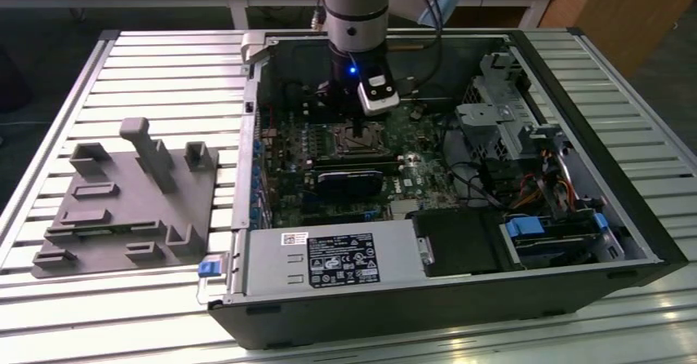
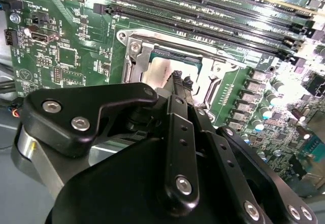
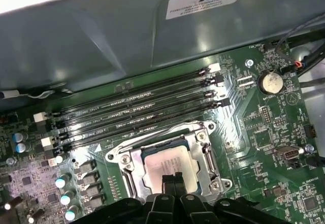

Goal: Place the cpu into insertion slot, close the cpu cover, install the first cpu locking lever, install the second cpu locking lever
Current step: 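Install the first cpu locking lever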

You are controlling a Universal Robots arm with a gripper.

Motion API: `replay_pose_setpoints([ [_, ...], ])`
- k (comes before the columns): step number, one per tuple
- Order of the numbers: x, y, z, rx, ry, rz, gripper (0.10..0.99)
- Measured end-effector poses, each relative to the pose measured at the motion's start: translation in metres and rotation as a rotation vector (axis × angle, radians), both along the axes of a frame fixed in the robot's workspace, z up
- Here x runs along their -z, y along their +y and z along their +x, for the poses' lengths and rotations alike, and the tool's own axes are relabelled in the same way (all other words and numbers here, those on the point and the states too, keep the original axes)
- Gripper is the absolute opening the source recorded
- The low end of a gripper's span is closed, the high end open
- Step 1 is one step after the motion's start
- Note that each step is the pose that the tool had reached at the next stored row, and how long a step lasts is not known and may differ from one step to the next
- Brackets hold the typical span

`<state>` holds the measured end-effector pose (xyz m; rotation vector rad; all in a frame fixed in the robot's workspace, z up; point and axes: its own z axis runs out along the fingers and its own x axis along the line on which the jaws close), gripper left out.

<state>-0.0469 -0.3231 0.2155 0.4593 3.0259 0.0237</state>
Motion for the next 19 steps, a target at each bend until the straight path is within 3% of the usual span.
replay_pose_setpoints([
  [5, -0.005, 0.0001, 0.0001, -0.004, -0.0003, 0.0, 0.106],
  [15, -0.0244, 0.0001, 0.0, -0.008, -0.0002, 0.0, 0.106],
  [19, -0.0255, 0.0001, 0.0001, -0.008, -0.0004, 0.0, 0.106],
])
